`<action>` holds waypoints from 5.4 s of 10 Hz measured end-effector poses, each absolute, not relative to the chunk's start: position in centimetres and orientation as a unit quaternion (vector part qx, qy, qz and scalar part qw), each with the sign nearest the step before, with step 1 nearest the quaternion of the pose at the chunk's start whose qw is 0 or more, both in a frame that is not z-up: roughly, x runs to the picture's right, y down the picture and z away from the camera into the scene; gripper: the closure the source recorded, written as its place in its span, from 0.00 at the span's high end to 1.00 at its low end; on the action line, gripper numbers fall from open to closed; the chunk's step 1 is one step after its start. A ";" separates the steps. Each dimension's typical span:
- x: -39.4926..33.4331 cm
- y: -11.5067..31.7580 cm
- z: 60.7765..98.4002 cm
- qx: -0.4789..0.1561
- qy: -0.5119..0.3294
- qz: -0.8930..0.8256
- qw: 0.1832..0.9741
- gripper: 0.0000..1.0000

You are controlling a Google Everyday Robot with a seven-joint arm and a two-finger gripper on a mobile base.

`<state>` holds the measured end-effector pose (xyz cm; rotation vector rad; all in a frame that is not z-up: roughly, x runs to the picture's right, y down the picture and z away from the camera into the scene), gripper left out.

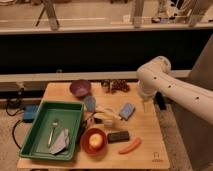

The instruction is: Place sponge in metal cup

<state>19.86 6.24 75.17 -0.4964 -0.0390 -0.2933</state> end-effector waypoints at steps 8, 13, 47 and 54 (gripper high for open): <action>18.4 6.5 77.4 -0.246 -0.042 -0.168 0.954 0.80; 18.1 7.1 78.7 -0.248 -0.054 -0.170 0.952 0.80; 16.1 7.2 83.9 -0.239 -0.127 -0.246 0.931 0.60; 15.3 10.0 88.9 -0.302 -0.157 -0.245 0.908 0.80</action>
